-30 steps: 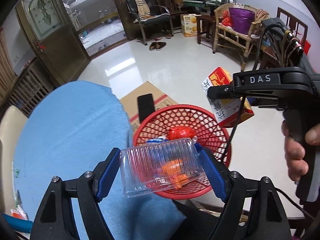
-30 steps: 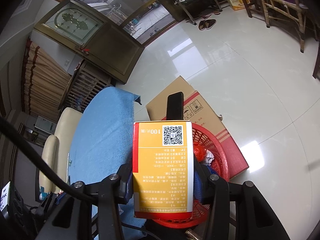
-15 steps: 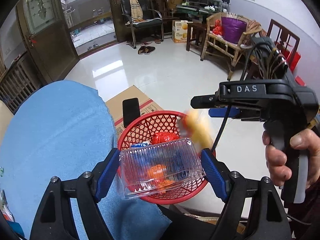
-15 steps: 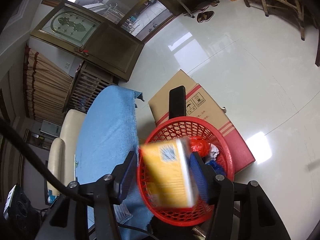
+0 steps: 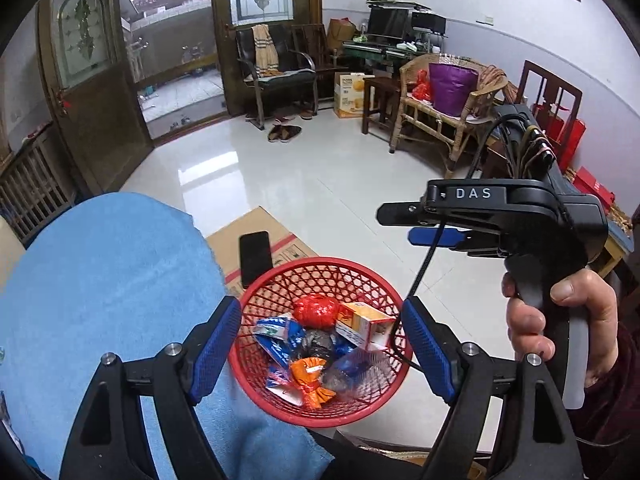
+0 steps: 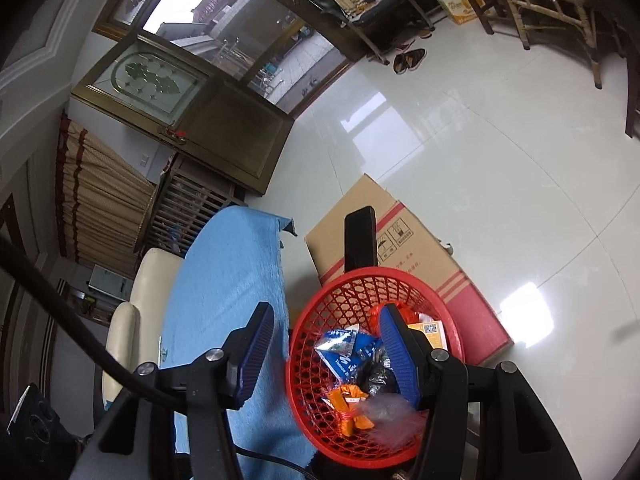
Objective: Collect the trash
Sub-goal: 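Open both grippers over the basket to drop the box and tray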
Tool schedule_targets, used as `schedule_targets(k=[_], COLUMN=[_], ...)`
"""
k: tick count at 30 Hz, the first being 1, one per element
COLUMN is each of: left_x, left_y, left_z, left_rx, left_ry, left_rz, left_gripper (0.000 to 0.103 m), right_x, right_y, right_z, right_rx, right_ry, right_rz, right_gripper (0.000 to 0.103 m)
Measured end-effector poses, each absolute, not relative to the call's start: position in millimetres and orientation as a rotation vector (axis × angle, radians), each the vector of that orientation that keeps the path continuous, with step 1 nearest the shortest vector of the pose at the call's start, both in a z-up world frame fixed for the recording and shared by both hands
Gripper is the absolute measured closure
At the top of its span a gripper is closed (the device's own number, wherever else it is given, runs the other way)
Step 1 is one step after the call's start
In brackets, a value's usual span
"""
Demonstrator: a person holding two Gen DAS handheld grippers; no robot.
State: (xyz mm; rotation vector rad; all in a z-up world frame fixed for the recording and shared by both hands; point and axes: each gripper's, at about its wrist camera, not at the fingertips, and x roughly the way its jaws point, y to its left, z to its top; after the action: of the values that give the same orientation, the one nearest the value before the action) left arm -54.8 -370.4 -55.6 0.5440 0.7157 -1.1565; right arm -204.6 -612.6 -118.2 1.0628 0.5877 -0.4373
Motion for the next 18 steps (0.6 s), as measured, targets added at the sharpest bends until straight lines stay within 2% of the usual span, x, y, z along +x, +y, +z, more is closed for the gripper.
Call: schedule_targets(k=[9,18], left_x=[-44,-20], left_y=[-338,-283], left_z=[-34,-2], left_rx=[0.583,0.496], left_ry=[0.604,0.545], left_rz=[-0.926,-0.712], left_gripper=[0.02,0.02], right_x=[-194,-176], right_y=[-596,-553], right_z=[-101,-68], right_rx=[0.973,0.79], right_ry=[0.58,0.581], right_rz=[-0.409,-0.375], right_gripper=[0.044,0.044])
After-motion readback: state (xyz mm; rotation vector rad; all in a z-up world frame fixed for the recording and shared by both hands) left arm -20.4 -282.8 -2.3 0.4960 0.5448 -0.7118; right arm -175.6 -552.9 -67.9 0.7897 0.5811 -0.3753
